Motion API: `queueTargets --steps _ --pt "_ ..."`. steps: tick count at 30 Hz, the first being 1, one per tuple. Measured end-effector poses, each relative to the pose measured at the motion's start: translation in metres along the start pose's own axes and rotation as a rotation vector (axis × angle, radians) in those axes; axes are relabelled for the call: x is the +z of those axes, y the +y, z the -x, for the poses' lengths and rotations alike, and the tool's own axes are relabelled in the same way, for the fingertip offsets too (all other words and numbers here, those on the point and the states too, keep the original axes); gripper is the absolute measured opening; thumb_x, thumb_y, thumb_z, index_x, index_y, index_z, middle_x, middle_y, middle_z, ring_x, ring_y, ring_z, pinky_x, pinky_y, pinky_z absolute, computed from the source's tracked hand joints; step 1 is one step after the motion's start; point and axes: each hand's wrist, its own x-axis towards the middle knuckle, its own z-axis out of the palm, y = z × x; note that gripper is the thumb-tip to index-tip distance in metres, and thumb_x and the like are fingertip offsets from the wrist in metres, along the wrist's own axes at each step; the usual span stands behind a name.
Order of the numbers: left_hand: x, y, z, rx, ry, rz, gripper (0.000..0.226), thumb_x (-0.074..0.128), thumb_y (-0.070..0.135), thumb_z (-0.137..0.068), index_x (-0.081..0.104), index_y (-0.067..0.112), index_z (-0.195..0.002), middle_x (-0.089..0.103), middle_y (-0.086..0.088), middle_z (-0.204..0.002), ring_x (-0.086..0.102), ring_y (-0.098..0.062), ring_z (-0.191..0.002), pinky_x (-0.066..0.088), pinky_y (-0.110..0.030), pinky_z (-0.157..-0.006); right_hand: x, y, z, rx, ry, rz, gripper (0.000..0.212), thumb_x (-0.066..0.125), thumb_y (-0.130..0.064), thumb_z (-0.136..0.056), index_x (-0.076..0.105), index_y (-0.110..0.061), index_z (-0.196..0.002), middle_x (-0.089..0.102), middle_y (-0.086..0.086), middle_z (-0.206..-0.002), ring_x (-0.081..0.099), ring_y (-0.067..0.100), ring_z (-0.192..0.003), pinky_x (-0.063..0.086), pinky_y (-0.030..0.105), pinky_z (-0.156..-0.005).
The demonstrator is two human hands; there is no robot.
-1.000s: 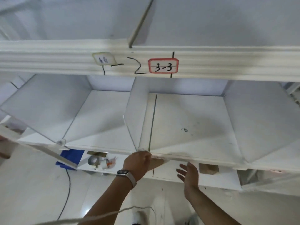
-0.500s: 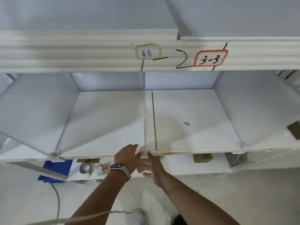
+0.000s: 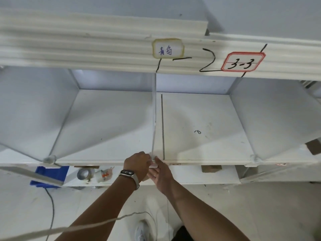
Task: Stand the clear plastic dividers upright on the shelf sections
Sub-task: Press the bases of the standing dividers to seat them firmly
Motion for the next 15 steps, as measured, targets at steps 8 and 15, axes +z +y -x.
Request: queueTargets --steps 8,15 --pt "0.011 0.007 0.001 0.025 0.056 -0.140 0.022 0.045 0.024 -0.096 0.063 0.016 -0.104 0.059 -0.003 -0.107 0.056 -0.021 -0.107 0.048 -0.033 -0.071 -0.004 -0.007 -0.005 0.032 0.015 -0.088 0.027 0.076 -0.016 -0.083 0.072 -0.005 -0.106 0.073 0.017 -0.112 0.073 0.026 -0.096 0.057 0.033 -0.081" --pt "0.012 0.007 0.000 0.085 0.119 -0.258 0.025 0.088 0.014 -0.052 0.063 0.013 -0.054 0.059 -0.002 -0.055 0.061 -0.025 -0.056 0.047 -0.031 -0.045 -0.002 -0.005 -0.011 0.035 0.087 -0.102 0.034 0.082 -0.015 -0.076 0.072 0.000 -0.104 0.075 0.018 -0.104 0.075 0.028 -0.091 0.059 0.034 -0.078"
